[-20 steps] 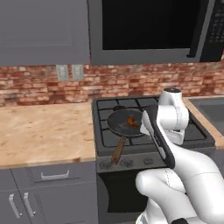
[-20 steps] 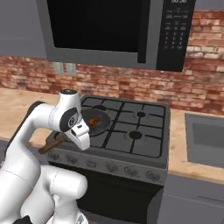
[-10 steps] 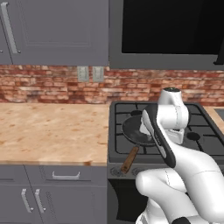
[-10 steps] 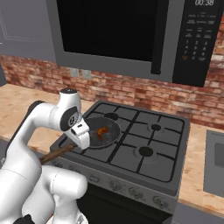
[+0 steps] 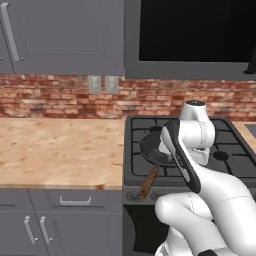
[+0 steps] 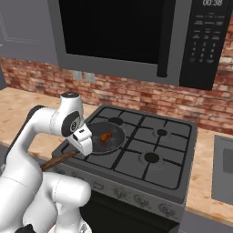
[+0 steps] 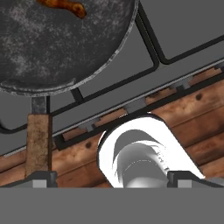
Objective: Take the chicken drumsticks from the pan and place one on each plate on the dining counter.
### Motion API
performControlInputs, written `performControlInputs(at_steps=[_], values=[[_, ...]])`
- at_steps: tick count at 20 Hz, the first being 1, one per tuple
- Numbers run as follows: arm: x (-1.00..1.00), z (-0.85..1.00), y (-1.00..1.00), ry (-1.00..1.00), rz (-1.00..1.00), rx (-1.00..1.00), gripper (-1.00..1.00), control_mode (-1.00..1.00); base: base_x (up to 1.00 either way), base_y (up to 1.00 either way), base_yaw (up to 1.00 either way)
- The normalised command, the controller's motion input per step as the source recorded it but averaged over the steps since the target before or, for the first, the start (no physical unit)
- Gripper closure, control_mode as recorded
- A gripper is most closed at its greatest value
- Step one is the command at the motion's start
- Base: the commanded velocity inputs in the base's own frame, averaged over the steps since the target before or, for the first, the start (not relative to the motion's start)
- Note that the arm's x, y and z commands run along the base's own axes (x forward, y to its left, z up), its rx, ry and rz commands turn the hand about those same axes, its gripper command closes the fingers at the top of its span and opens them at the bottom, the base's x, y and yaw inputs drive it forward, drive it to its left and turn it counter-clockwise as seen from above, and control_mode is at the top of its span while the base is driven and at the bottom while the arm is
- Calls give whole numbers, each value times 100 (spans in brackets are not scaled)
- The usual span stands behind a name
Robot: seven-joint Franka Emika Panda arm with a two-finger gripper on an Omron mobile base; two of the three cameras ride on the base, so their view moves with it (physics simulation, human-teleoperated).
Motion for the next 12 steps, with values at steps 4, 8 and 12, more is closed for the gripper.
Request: performControlInputs(at_steps=[4,8,12], values=[[0,0,0,0,0,0,-100,100,7,0,0],[13,0,-9,0,3,0,-100,-100,4,0,0],[23,0,-26,-1,26,0,-100,-100,0,0,0]])
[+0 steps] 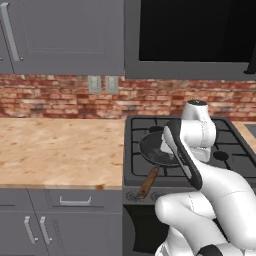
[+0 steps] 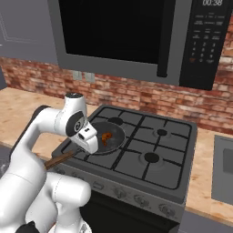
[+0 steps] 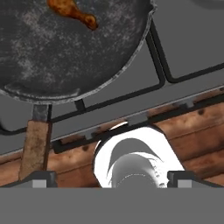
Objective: Take the chicken drumsticks from the pan and place one on each plate on the dining counter.
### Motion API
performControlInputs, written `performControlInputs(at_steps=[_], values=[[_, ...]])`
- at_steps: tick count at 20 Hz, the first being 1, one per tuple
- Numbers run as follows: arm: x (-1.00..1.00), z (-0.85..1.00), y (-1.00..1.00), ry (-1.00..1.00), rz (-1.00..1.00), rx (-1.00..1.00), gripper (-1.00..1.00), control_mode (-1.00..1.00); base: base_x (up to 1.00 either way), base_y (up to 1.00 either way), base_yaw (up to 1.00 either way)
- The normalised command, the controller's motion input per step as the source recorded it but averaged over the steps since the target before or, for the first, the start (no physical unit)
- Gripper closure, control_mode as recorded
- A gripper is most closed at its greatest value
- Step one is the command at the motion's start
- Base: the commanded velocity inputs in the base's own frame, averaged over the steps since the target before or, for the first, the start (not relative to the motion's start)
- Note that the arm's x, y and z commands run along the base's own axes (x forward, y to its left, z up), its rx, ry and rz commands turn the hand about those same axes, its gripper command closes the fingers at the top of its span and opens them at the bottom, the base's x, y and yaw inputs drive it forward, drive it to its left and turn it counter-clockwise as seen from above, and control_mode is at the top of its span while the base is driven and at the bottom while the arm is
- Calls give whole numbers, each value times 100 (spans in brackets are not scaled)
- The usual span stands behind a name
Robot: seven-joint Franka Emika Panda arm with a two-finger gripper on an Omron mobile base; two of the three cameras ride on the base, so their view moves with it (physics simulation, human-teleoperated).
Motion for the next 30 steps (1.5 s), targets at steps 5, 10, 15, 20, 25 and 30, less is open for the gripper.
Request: performControlInputs(at_steps=[5,10,15,20,25,30], values=[[23,8,-37,-5,39,0,-100,-100,0,0,0],[29,0,-19,-6,36,-6,-100,-100,0,0,0],[26,-6,0,-25,5,0,-100,-100,0,0,0],[6,-16,12,-44,0,1,-100,-100,0,0,0],[12,-15,15,-31,-6,0,-100,-100,0,0,0],[44,-2,11,-3,-6,-6,-100,-100,0,0,0]])
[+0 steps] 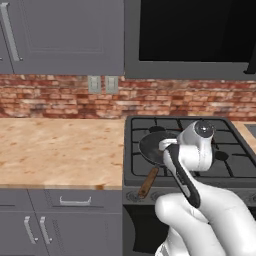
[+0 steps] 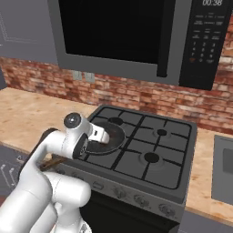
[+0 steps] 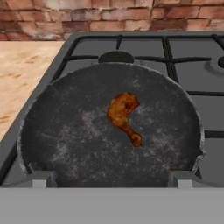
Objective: Take the chicken drumsticks from the pan and place one on each plate on the dining counter.
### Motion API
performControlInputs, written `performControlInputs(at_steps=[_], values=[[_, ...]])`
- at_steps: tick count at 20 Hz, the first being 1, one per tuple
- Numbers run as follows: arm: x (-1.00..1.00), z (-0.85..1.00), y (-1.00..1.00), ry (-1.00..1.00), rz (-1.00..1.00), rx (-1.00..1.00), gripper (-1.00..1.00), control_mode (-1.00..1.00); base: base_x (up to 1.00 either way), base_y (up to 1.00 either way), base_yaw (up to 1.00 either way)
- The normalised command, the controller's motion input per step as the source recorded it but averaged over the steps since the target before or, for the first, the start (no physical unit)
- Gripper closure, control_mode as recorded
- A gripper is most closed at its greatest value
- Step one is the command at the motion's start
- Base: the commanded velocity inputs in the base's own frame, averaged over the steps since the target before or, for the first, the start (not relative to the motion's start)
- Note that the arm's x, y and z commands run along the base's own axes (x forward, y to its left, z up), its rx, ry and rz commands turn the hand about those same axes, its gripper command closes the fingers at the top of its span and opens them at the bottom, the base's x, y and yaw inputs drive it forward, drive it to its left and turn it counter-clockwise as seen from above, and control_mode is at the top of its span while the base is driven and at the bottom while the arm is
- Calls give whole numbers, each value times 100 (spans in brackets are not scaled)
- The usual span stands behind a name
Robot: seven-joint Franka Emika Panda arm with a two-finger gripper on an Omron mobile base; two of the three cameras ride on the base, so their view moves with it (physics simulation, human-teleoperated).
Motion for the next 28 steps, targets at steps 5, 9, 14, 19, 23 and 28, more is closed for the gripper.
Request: performControlInputs(at_steps=[5,9,14,19,23,28], values=[[50,11,0,25,0,-18,-100,-100,0,0,0],[37,9,0,38,0,-19,-100,-100,0,0,0],[25,-6,0,23,0,-12,-100,-100,0,0,0],[6,-29,0,2,0,-1,-100,-100,0,0,0],[3,-40,-2,0,0,0,-100,-100,0,0,0],[1,-43,-6,0,0,0,-100,-100,0,0,0]])
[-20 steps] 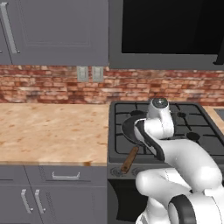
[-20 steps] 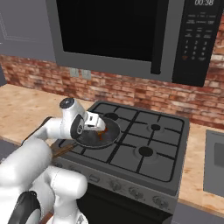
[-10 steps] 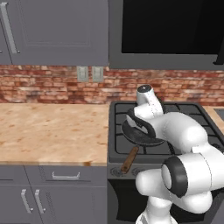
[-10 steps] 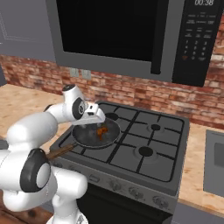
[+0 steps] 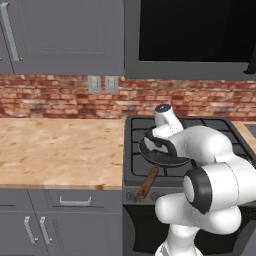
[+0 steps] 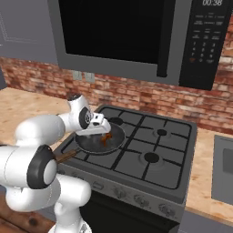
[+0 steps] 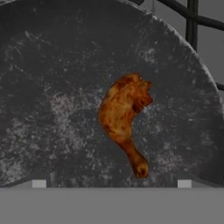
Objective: Take the chicken drumsticks from the pan and place one on each plate on the dining counter.
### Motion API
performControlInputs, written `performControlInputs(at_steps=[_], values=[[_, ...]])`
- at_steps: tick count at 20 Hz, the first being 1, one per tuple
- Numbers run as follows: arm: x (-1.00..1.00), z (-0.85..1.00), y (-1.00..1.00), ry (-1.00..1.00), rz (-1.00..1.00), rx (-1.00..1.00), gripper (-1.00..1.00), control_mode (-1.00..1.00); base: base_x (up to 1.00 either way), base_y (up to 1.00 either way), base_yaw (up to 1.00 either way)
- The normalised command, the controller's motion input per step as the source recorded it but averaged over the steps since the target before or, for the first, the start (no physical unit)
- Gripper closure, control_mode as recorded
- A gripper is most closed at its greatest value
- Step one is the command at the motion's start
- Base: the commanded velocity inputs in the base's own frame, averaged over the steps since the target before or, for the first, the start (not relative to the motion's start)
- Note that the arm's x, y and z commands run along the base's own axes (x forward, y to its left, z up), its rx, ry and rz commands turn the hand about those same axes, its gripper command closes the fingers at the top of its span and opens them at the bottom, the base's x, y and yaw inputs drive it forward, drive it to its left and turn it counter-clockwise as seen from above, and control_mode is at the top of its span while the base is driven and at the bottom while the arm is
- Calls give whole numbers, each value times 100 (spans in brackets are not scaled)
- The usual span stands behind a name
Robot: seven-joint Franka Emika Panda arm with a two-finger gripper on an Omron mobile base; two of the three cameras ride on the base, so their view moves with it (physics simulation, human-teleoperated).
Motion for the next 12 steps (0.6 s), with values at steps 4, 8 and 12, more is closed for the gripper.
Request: performControlInputs(at_steps=[4,8,12], values=[[15,-32,-15,0,0,0,-100,-100,0,0,0],[26,-7,-20,0,0,0,-100,-100,0,0,0],[27,0,-17,0,0,0,-100,-100,0,0,0]])
